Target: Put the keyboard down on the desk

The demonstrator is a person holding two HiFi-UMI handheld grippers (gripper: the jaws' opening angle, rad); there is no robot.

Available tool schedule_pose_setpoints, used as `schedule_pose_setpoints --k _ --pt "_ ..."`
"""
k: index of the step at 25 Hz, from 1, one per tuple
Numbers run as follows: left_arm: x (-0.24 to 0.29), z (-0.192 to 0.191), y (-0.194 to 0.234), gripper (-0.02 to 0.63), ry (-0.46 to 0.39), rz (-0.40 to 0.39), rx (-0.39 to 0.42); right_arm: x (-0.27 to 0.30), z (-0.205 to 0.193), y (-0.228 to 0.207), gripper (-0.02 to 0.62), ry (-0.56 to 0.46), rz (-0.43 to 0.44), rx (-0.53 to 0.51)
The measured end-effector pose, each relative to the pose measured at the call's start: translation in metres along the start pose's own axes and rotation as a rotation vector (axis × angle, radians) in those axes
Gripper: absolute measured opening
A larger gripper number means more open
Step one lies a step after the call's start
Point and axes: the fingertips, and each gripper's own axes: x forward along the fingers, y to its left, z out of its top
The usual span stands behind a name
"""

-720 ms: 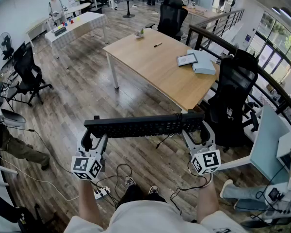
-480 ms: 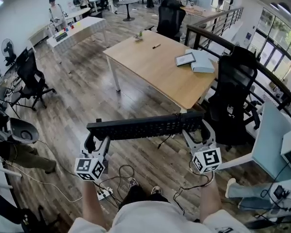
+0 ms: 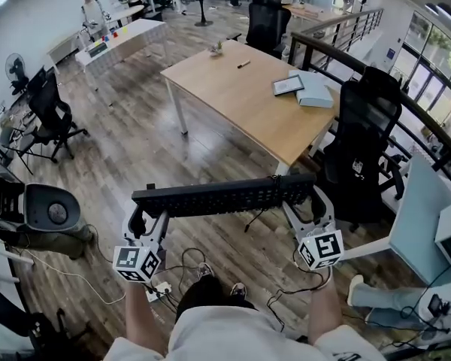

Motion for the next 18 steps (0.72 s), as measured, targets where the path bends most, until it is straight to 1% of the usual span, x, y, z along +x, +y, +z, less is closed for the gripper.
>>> schedule_pose_setpoints --k 4,8,13,18 --pt "0.012 -0.003 0.011 0.307 0.014 0.0 -0.008 0.014 -0.004 0.0 0.327 0.008 -0.001 0.004" --pt "0.039 -0.008 0.026 0.307 0.038 -0.009 -0.012 0.04 -0.013 -0.006 0.325 0.026 -0.006 0.011" --pt "0.099 -0.008 0.046 0.307 0.032 -0.044 -0.021 0.083 -0.019 -0.029 0.325 0.04 -0.04 0.006" --pt "0.166 -0.003 0.085 0.306 0.032 -0.081 -0.048 0.148 -0.018 -0.044 0.324 0.041 -0.066 -0.009"
